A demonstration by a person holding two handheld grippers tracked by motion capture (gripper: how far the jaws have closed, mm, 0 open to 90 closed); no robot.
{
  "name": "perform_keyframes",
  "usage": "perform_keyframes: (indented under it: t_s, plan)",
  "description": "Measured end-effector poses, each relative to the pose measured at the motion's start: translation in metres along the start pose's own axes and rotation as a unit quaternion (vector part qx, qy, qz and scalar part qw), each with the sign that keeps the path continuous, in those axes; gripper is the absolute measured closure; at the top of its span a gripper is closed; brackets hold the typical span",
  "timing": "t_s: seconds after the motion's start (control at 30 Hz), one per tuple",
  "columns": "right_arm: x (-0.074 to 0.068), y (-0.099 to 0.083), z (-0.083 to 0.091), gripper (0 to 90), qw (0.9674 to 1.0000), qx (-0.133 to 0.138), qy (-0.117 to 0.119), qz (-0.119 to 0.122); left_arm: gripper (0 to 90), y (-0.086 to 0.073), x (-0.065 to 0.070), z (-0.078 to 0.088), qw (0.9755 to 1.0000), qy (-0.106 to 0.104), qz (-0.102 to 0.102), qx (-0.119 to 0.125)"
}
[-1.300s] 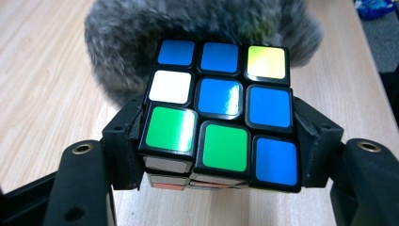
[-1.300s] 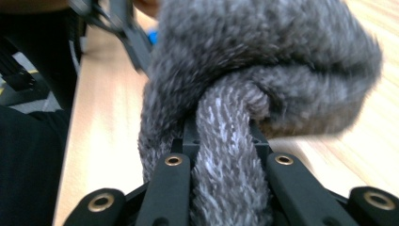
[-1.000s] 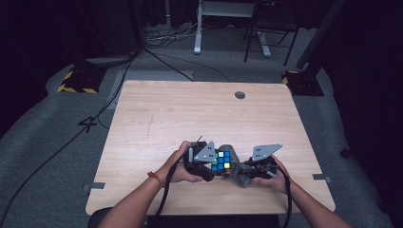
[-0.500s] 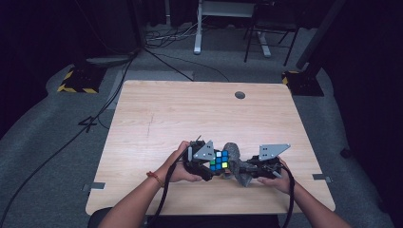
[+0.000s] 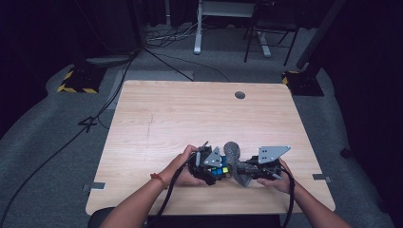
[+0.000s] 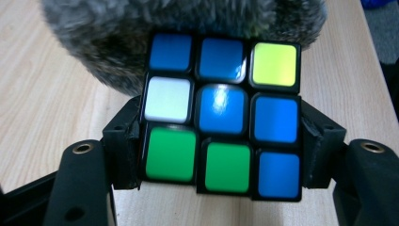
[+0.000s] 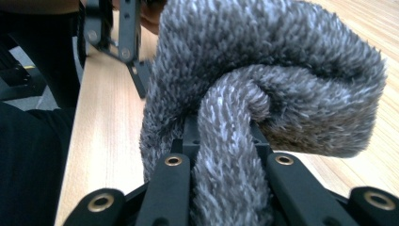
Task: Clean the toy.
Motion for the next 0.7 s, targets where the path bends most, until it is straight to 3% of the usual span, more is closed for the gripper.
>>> perform_keyframes:
  t_s: [0.13, 0.33, 0.53, 0.7]
  plan:
    - [0.0, 0.002, -0.002, 77.9, 1.0, 0.002, 0.001, 0.001, 31.8, -0.005, -0.001, -0.006, 0.9998, 0.001, 0.003, -0.019]
    - [-0.009, 0.01, -0.007, 77.8, 0.9997, 0.001, 0.01, 0.021, 33.5, -0.008, 0.001, -0.013, 0.9991, -0.001, -0.012, -0.041]
    - [0.0, 0.005, -0.003, 77.7, 1.0, -0.005, -0.008, 0.003, 33.8, -0.005, 0.0, -0.005, 0.9997, 0.007, -0.013, -0.022]
    - [0.014, -0.012, -0.002, 77.7, 0.9985, -0.04, -0.036, -0.01, 33.8, -0.001, -0.002, 0.005, 0.9997, 0.019, -0.016, -0.007]
Point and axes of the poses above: each handheld gripper's, and its own axes: z roughly backward along the jaws, y roughly out of its top, x roughly to its right, the point moved 9 cm from there along -z, roughly forward along the jaws, and after that the axes turned 5 degrees about -y, right-handed, at the moved point
